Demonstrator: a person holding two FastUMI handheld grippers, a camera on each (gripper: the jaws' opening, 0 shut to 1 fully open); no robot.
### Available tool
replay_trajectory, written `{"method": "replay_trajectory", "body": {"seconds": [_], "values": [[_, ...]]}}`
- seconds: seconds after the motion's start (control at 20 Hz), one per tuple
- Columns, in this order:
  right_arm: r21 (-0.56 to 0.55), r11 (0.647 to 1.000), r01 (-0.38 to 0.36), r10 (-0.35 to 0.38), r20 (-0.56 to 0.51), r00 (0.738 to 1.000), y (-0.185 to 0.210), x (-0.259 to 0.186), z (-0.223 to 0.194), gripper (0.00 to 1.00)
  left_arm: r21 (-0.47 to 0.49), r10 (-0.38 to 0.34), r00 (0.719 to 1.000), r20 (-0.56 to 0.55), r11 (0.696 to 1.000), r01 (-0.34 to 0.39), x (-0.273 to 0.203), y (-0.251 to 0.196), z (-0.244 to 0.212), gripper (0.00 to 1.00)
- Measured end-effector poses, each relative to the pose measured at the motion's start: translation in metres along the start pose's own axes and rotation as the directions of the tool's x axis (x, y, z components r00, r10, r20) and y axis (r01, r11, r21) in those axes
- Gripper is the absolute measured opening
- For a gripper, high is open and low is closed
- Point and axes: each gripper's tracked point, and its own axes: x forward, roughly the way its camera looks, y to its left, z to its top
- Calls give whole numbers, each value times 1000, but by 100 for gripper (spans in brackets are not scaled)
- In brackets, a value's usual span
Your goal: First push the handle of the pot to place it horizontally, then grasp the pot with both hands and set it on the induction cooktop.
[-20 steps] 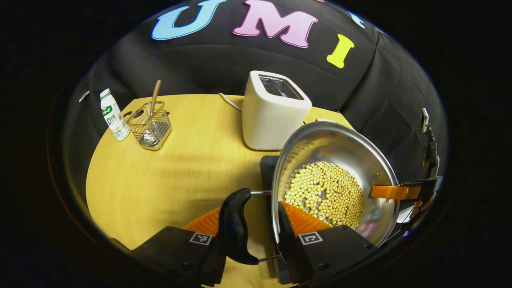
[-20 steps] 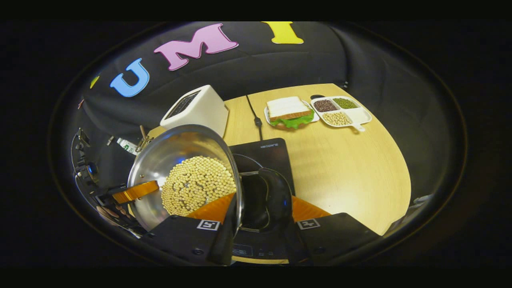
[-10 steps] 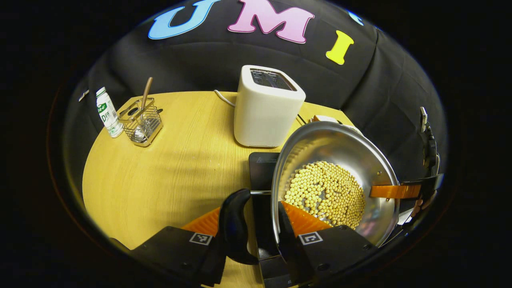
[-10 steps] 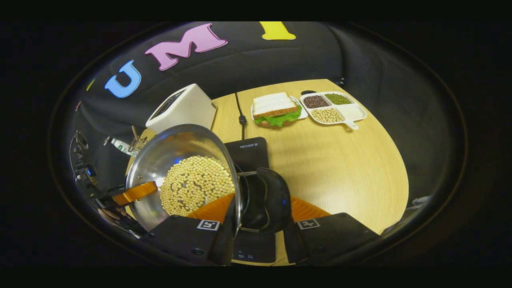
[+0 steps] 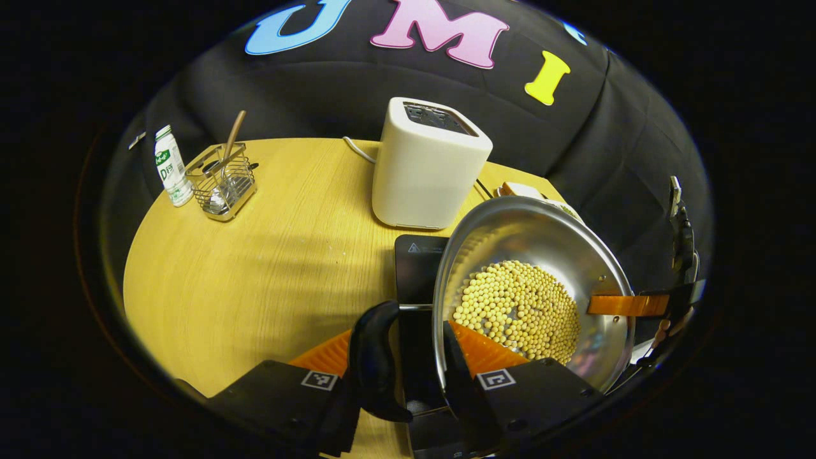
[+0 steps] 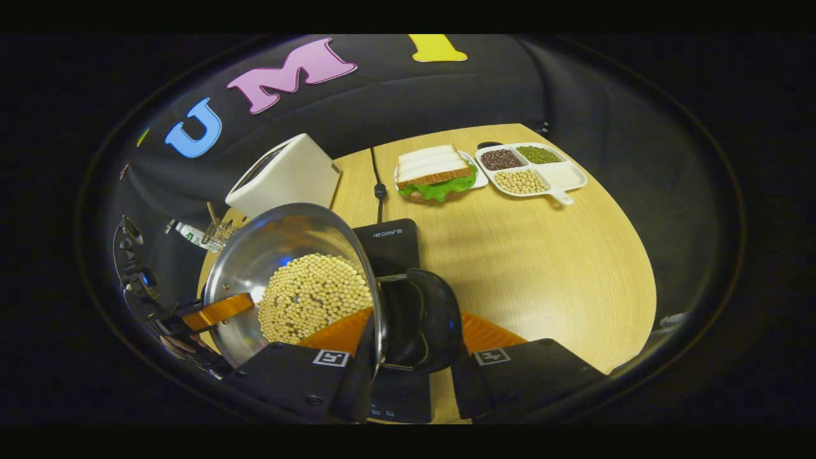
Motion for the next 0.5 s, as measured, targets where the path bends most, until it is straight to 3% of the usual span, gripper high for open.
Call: {"method": "replay_trajectory", "body": {"seconds": [0.5], "values": [[20,1000,-22,21,10,1000,1,1,3,57,17,40,999,-12,999,-40,0,1,-4,69]]}}
